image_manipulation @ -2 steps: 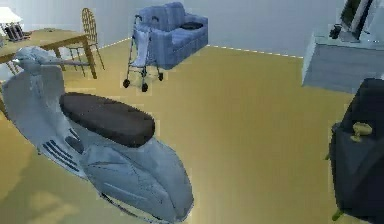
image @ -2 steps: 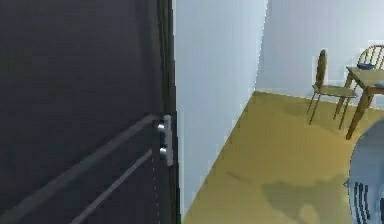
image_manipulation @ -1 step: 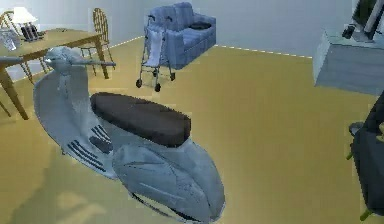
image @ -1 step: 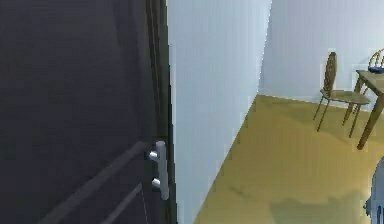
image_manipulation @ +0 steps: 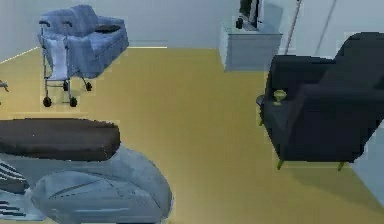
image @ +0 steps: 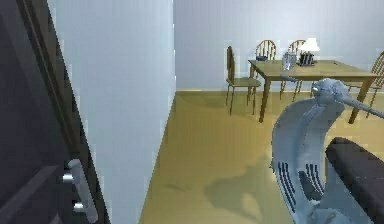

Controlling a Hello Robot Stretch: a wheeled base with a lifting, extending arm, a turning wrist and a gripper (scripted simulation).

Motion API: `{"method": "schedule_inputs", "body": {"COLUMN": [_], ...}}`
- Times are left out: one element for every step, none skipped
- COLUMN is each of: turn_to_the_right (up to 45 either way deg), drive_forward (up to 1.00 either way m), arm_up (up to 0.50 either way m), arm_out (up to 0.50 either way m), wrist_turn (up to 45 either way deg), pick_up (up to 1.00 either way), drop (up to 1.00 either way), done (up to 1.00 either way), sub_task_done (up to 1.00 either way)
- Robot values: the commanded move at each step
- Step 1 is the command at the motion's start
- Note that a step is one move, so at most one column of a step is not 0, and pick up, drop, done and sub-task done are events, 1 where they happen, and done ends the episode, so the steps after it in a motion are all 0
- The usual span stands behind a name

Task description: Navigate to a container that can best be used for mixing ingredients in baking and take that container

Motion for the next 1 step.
{"method": "schedule_inputs", "body": {"turn_to_the_right": [0.0], "drive_forward": [1.00], "arm_up": [0.00], "arm_out": [0.00], "wrist_turn": [0.0], "pick_up": [0.00], "drop": [0.00], "done": [0.00], "sub_task_done": [0.00]}}
